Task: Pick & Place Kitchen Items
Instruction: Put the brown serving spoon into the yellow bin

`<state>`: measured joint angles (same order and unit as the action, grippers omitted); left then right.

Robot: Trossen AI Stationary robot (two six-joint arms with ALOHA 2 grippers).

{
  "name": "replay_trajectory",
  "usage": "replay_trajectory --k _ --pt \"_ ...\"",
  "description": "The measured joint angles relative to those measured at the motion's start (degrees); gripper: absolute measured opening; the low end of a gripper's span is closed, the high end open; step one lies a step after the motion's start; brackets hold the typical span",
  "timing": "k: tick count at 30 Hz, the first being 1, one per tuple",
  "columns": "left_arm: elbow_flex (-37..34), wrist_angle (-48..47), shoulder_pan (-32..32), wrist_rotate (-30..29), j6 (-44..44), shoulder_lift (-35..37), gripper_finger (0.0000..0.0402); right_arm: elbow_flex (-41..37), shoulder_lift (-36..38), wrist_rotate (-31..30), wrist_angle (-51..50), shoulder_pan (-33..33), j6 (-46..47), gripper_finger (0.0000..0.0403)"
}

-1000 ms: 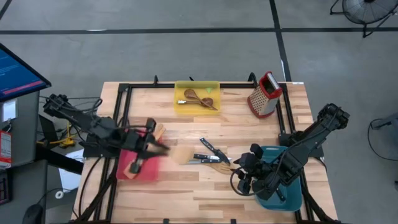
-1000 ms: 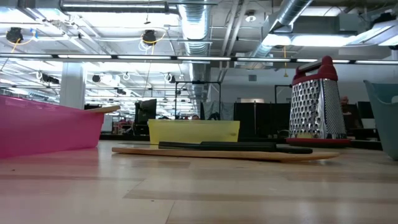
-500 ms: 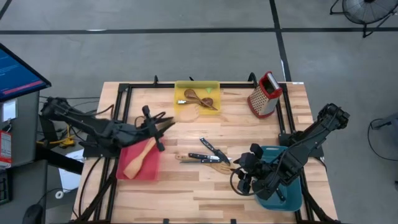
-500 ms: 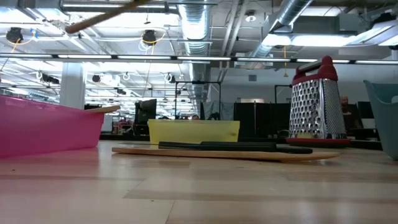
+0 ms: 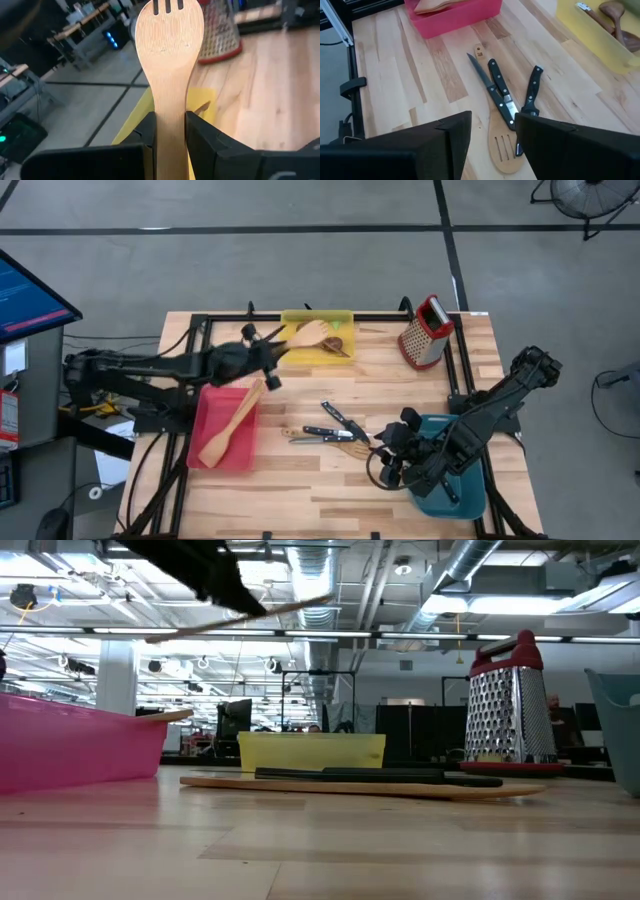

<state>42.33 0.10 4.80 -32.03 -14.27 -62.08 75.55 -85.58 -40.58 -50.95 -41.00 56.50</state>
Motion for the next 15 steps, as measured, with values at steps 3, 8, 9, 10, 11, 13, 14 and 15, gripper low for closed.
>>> replay_trajectory --k 3,8,9,10,11,13,14,15 --pt "0.0 -0.1 6.4 5.3 -0.8 -1.8 0.0053 0.0 0.0 0.0 0.0 0.6 -1.2 0.0163" --pt "0.0 0.3 16.3 14.1 -0.9 -6.4 0.0053 0.0 0.0 0.0 0.0 2.1 -1.6 0.0163" --pt "0.2 0.3 18.1 15.7 -0.9 -7.6 0.0053 0.0 0.0 0.0 0.0 2.3 -1.6 0.0163" --pt "0.6 0.2 19.6 17.3 -0.9 -8.9 0.0053 0.0 0.0 0.0 0.0 2.5 -1.6 0.0163" --pt "1.2 0.3 20.9 19.0 -0.9 -10.4 0.0053 0.0 0.0 0.0 0.0 2.7 -1.6 0.0163" --pt "2.9 0.2 22.9 21.9 -1.0 -13.5 0.0053 0.0 0.0 0.0 0.0 3.1 -1.6 0.0163" --pt "4.0 0.1 23.5 22.9 -1.7 -15.2 0.0053 0.0 0.0 0.0 0.0 3.3 -1.6 0.0163" --pt "5.4 0.2 23.9 23.5 -2.7 -16.9 0.0053 0.0 0.0 0.0 0.0 3.4 -1.6 0.0163"
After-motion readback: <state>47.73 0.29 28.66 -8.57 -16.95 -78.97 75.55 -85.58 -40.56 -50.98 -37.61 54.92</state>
